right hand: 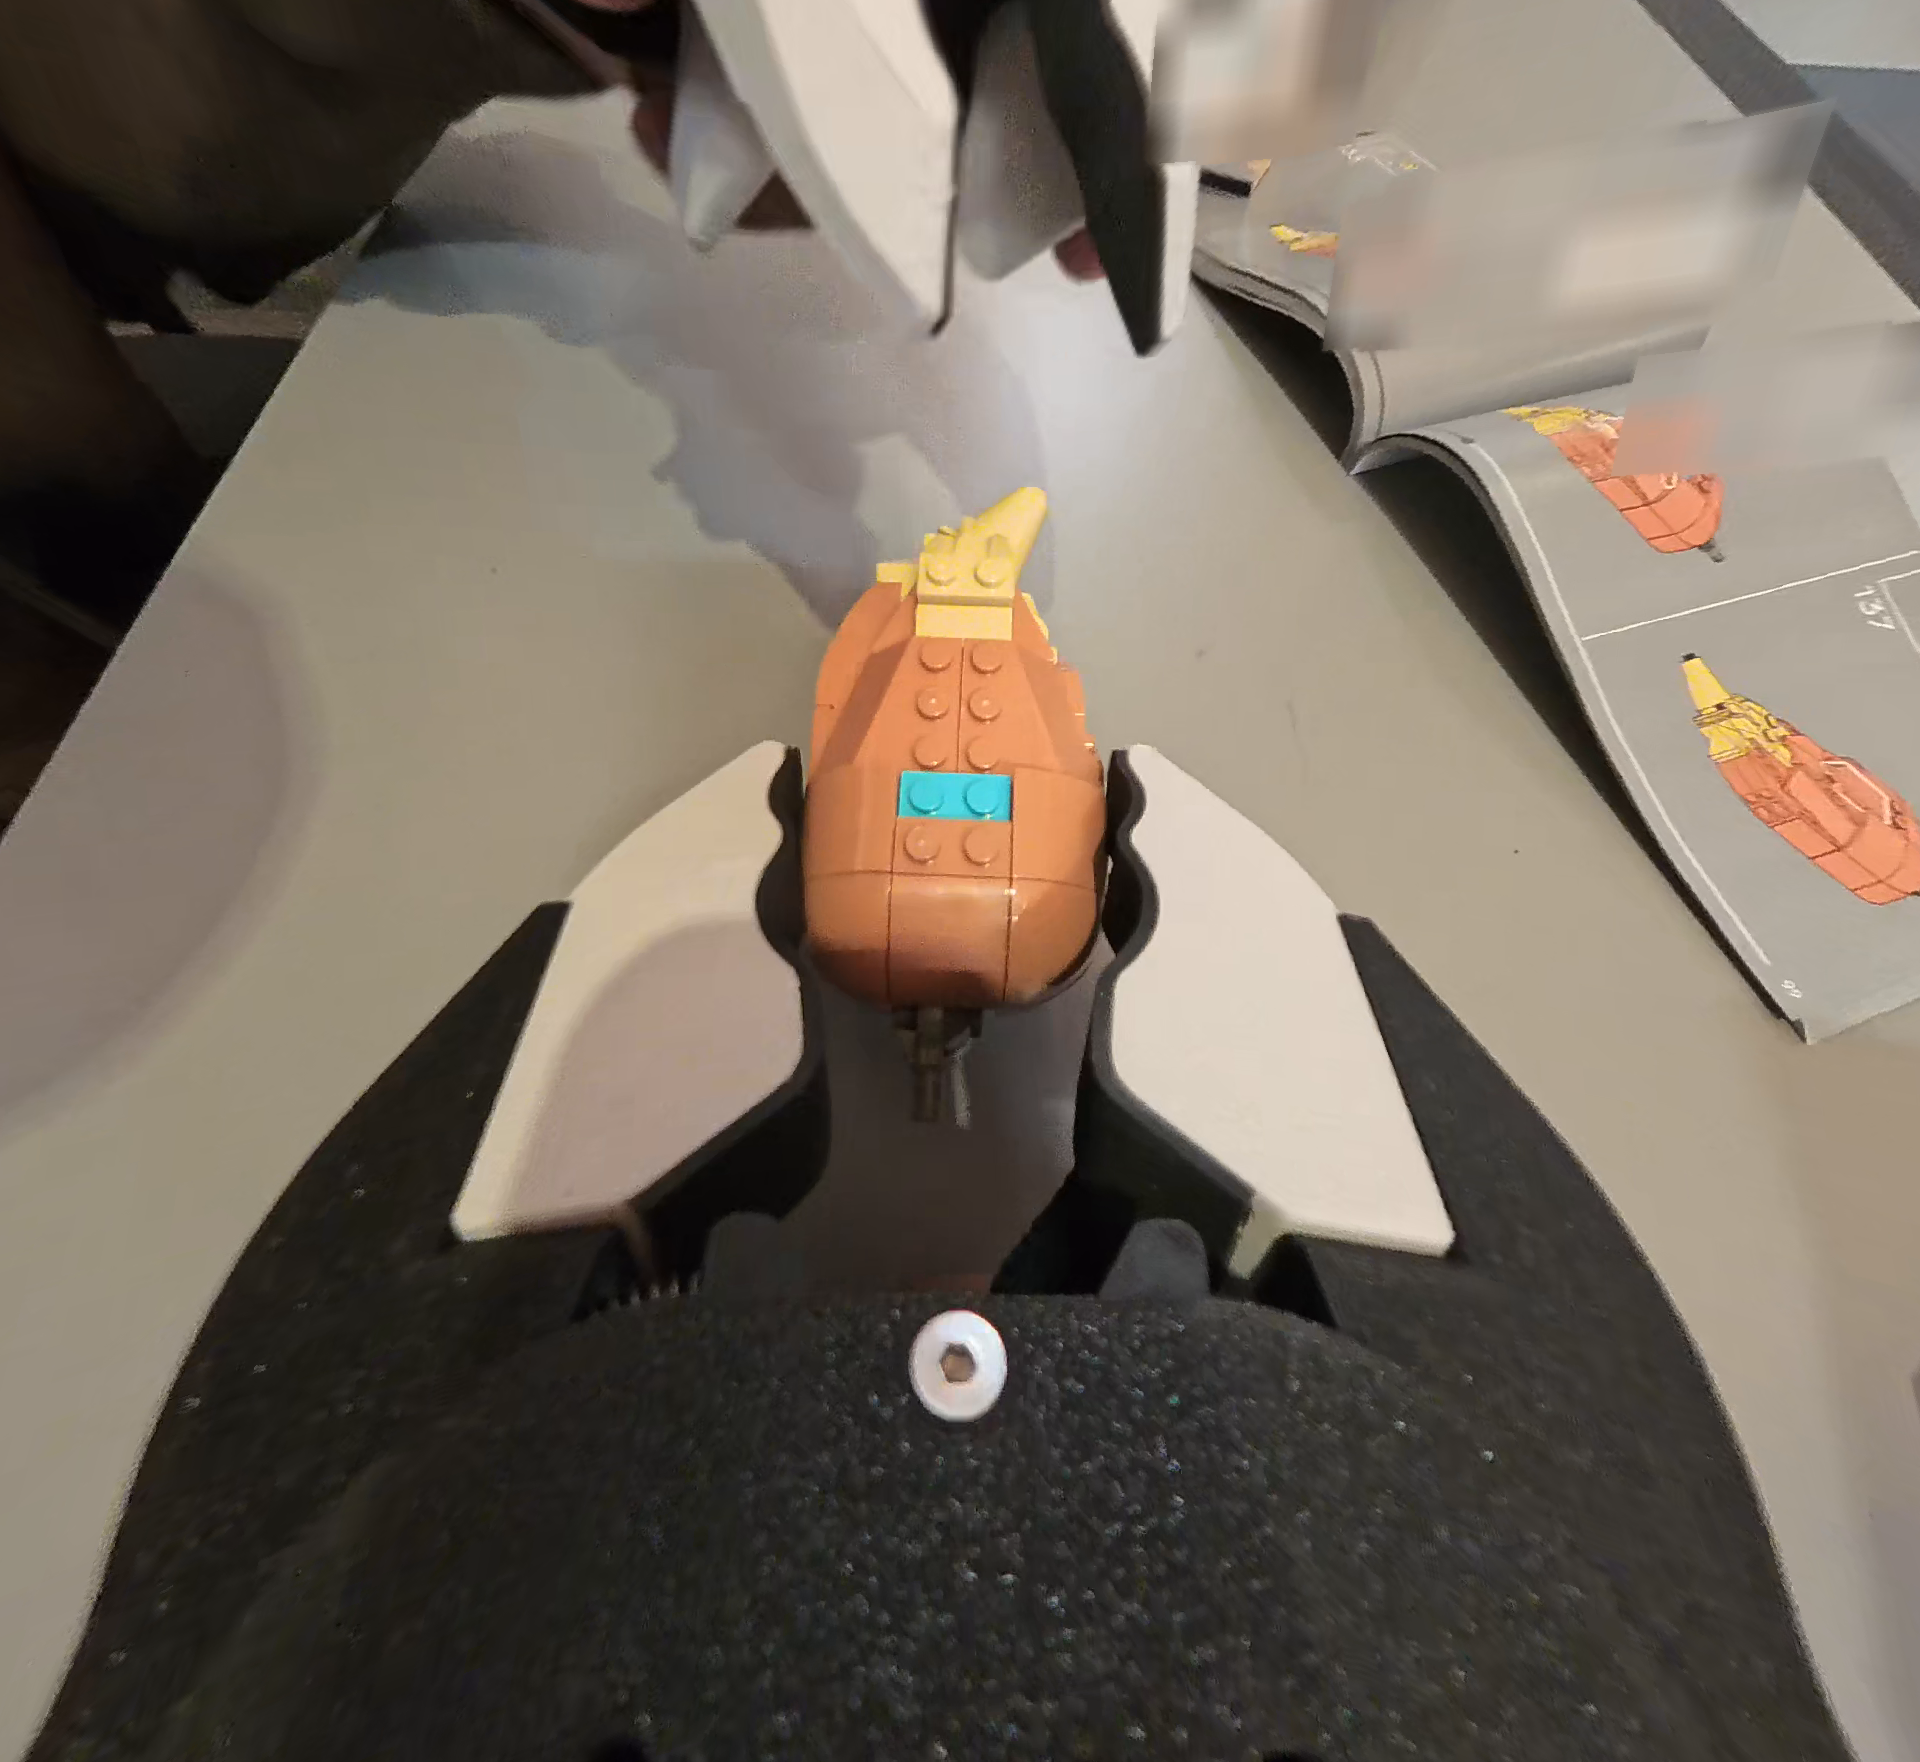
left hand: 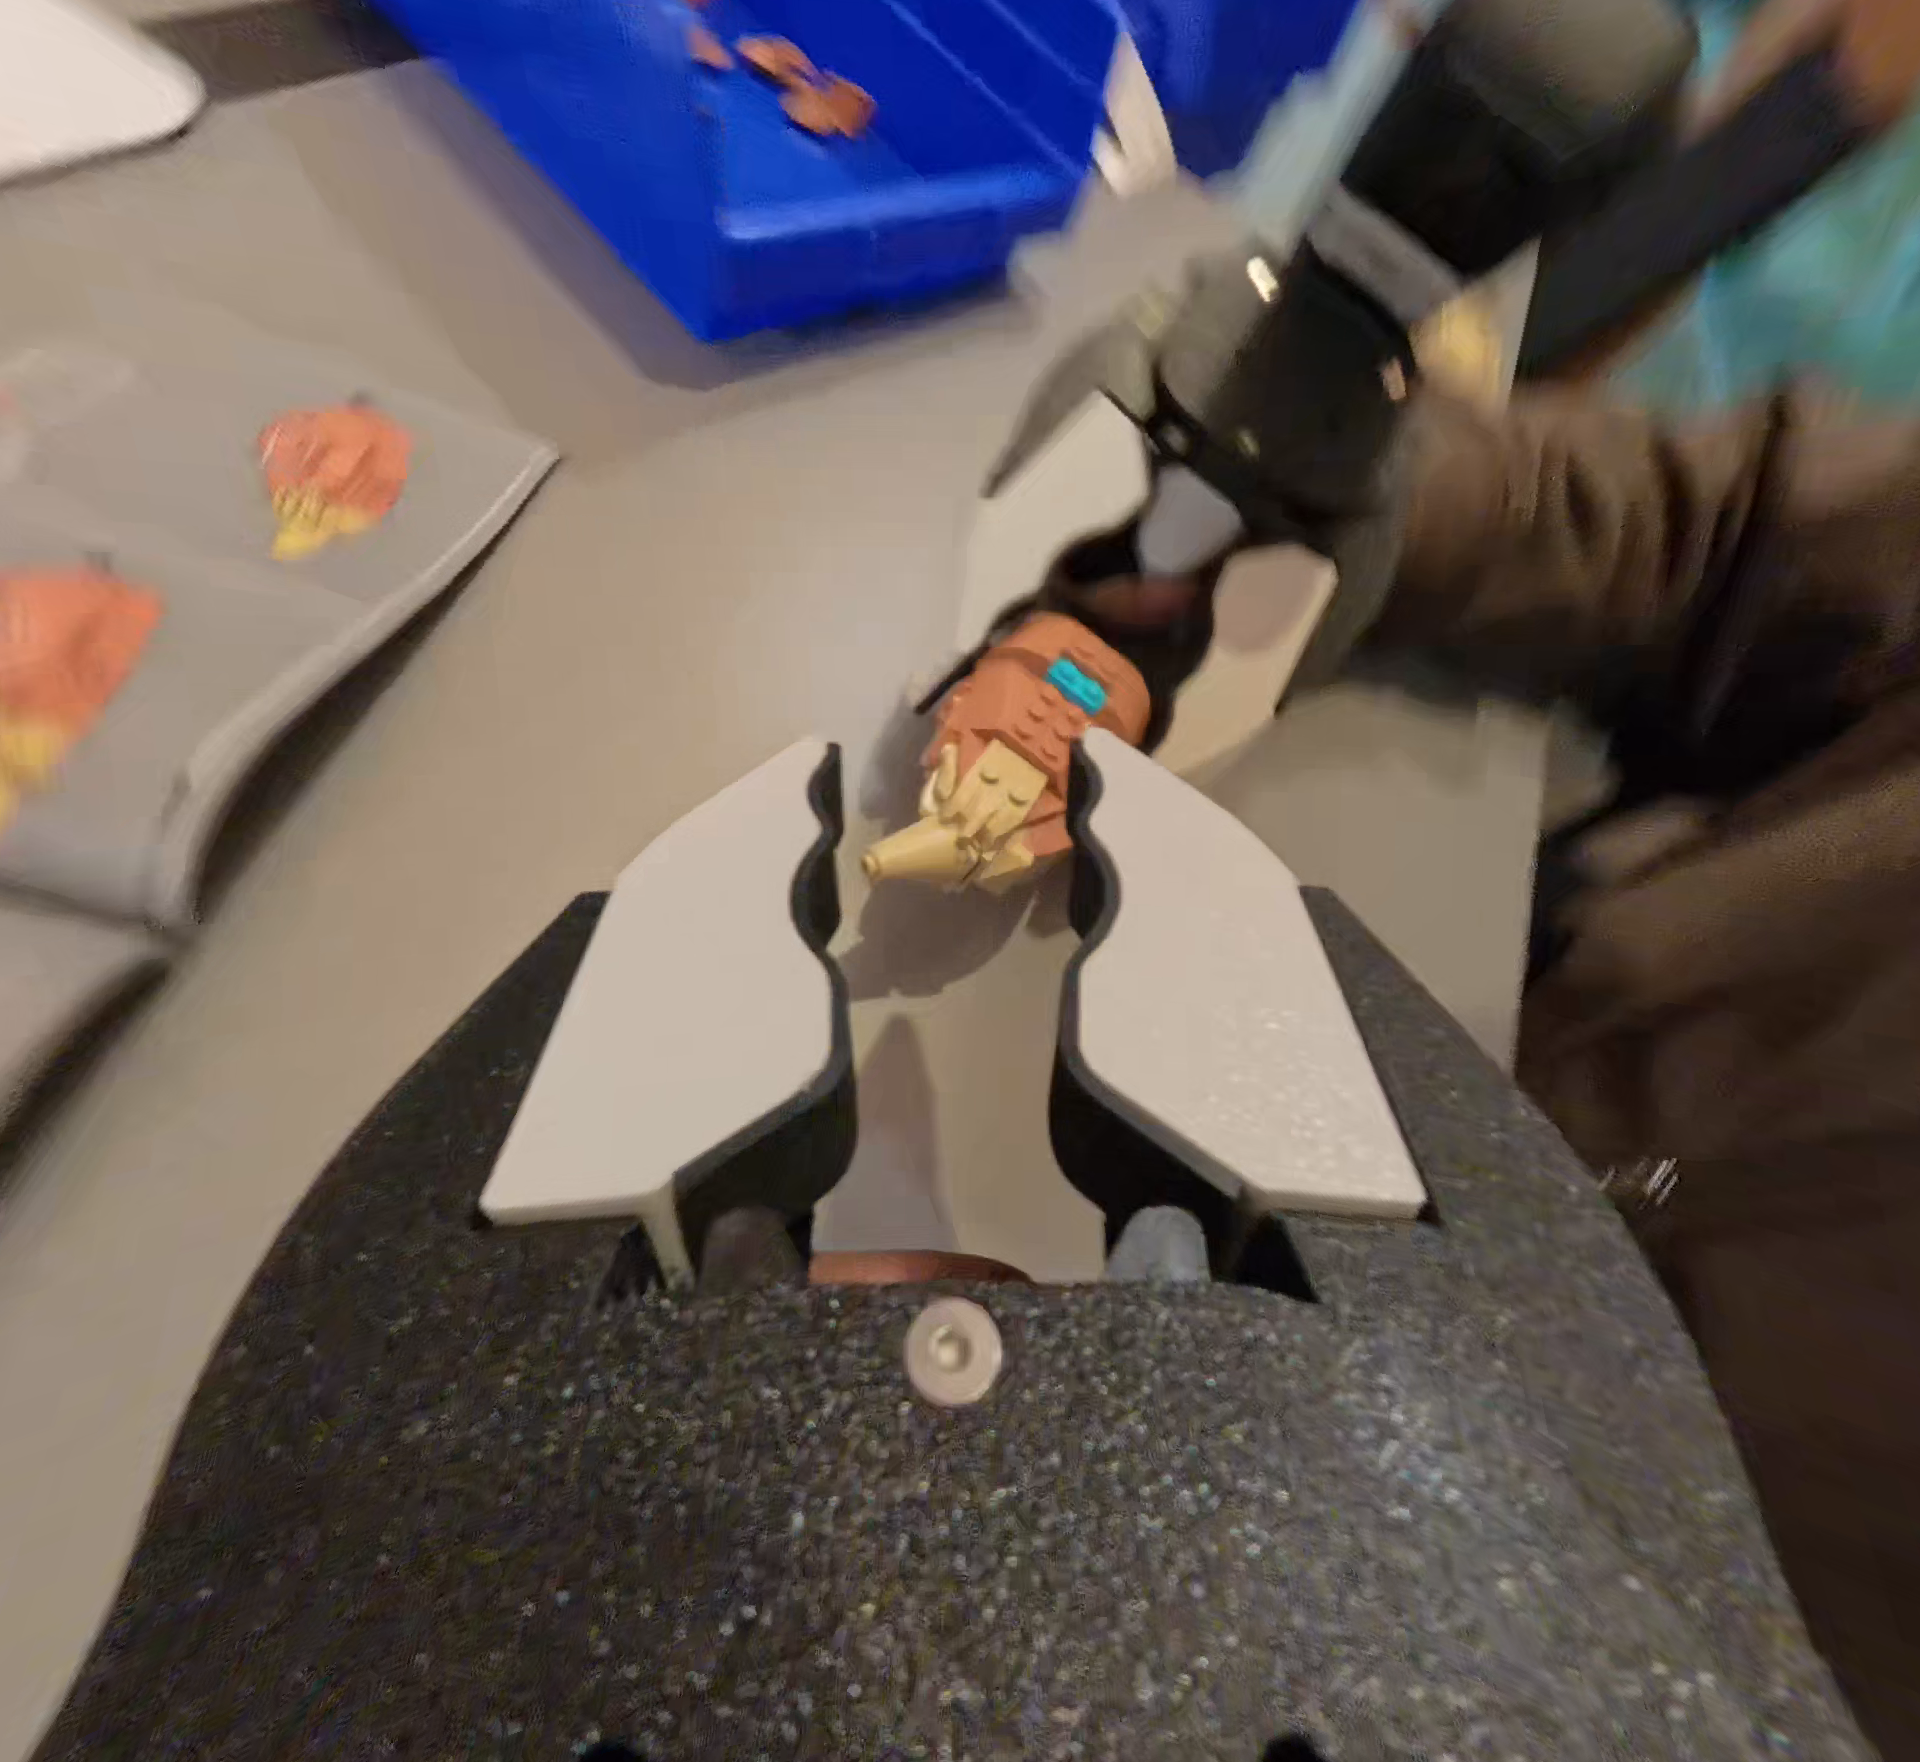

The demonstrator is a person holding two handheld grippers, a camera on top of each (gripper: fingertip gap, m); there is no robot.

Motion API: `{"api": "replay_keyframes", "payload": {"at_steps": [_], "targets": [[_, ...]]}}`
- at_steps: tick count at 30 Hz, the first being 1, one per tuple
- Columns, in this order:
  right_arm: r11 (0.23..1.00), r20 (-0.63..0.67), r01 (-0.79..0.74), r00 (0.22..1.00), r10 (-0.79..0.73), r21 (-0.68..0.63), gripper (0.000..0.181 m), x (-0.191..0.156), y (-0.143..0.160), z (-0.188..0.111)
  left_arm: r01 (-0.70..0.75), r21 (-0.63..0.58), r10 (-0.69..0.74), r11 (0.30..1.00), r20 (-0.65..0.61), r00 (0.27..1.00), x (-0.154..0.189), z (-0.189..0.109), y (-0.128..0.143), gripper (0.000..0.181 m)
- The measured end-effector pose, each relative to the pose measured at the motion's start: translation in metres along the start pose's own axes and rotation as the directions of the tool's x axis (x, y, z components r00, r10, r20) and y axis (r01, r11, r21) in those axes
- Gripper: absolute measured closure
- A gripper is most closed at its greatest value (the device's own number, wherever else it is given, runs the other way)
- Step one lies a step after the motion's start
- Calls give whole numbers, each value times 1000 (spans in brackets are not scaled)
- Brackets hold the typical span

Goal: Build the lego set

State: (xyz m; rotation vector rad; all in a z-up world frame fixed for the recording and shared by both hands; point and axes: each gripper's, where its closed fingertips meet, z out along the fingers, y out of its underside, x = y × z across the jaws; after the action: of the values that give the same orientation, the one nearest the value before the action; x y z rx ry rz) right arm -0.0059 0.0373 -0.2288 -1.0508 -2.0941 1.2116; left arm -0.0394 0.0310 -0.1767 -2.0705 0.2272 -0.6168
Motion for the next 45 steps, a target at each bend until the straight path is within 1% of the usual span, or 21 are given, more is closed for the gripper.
{"api": "replay_keyframes", "payload": {"at_steps": [1, 2, 4, 6, 7, 8, 9, 12, 17, 20, 24, 26, 29, 31, 35, 39, 45], "targets": [[1000, -11, -3, 1000, 3, 6, 125, 1, -1, 0, 139, 79, -140, 987, 4, 990, -5, -3, 0, 132], [1000, -22, -3, 1000, 4, 10, 125, 3, -2, -1, 268, 154, -269, 951, -17, 963, -8, -6, 2, 127], [1000, -36, -4, 999, 4, 14, 125, 4, -3, -1, 481, 277, -473, 832, -99, 875, -11, -11, 7, 125], [1000, -43, -4, 999, 5, 16, 125, 4, -3, 0, 621, 331, -583, 711, -216, 783, -8, -14, 8, 123], [1000, -45, -3, 999, 3, 17, 125, 4, -4, 0, 665, 345, -616, 662, -256, 745, -7, -15, 9, 123], [1000, -46, -3, 999, 4, 17, 125, 4, -4, 1, 691, 356, -632, 629, -283, 721, -6, -15, 10, 122], [1000, -47, -2, 999, 3, 17, 125, 4, -4, 1, 703, 365, -640, 610, -297, 709, -5, -14, 10, 121], [1000, -53, -3, 999, 4, 21, 125, 4, -5, 0, 711, 371, -643, 597, -308, 701, 1, -10, 13, 118], [1000, -62, -1, 998, 3, 31, 125, 3, -7, -1, 714, 398, -652, 577, -302, 695, 4, -10, 15, 120], [999, -68, 4, 998, -1, 34, 125, 3, -9, -1, 704, 399, -658, 588, -272, 703, 3, -8, 17, 121], [999, -87, 5, 996, -1, 36, 125, 3, -9, 0, 720, 372, -680, 586, -257, 686, 4, -4, 19, 121], [999, -96, 4, 995, 0, 38, 125, 4, -10, 0, 743, 368, -707, 558, -257, 658, 2, -4, 20, 121], [999, -113, 4, 994, 1, 43, 125, 5, -11, 0, 793, 360, -751, 492, -285, 596, 1, -3, 20, 121], [999, -122, 1, 992, 4, 46, 125, 5, -11, 0, 806, 351, -761, 476, -296, 578, 2, 1, 18, 120], [999, -138, 14, 990, -9, 38, 125, 5, -10, 0, 807, 355, -763, 472, -294, 575, 1, 5, 16, 120], [999, -146, 11, 989, -3, 50, 125, 6, -12, -1, 803, 345, -761, 486, -285, 583, 1, 10, 15, 120], [998, -162, 16, 987, -7, 53, 125, 7, -13, -2, 811, 328, -767, 484, -287, 573, 0, 20, 21, 127]]}}
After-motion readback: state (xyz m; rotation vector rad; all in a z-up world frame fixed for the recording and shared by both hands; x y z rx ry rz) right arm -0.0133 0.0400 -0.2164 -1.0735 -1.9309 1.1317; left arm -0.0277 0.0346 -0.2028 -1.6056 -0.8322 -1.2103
